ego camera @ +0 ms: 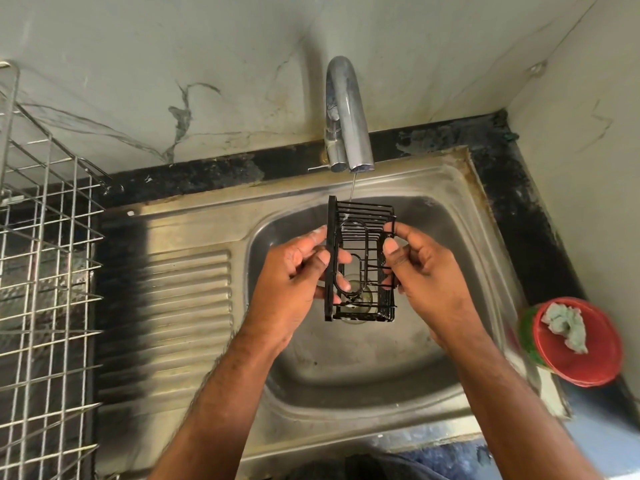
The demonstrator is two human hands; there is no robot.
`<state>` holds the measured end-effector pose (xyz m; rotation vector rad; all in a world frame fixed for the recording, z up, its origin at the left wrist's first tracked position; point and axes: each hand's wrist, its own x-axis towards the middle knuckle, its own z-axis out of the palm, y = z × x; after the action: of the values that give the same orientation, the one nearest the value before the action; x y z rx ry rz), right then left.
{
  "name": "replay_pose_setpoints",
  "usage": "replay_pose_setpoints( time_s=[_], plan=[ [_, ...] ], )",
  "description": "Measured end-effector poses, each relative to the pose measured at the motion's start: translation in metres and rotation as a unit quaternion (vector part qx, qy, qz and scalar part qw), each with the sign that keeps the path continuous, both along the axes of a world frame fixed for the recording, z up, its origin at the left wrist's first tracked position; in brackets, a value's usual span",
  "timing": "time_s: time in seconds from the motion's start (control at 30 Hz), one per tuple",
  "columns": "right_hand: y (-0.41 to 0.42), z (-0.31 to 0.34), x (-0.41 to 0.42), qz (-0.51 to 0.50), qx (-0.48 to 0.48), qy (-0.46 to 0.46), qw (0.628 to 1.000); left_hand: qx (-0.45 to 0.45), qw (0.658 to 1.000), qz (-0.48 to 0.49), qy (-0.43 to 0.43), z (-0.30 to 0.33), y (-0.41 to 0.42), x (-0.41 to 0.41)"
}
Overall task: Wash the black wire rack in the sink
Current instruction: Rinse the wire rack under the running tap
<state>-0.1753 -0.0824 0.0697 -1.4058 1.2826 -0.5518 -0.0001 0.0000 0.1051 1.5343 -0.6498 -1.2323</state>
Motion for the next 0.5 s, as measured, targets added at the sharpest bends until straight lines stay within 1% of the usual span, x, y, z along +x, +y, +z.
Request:
replay_pose_setpoints(
  time_s=[0.27, 0.5],
  plan=[
    [-0.0042, -0.0033, -0.0033, 0.028, -0.022, 0.012, 0.999, 0.006, 1.000, 0.008, 0.002, 0.0034, 0.0009, 0.0017],
    [-0.0059, 0.0044, -0.0077, 0.015, -0.045, 0.054, 0.997, 0.011, 1.000, 0.003, 0.000, 0.0022, -0.0027, -0.0015]
  ],
)
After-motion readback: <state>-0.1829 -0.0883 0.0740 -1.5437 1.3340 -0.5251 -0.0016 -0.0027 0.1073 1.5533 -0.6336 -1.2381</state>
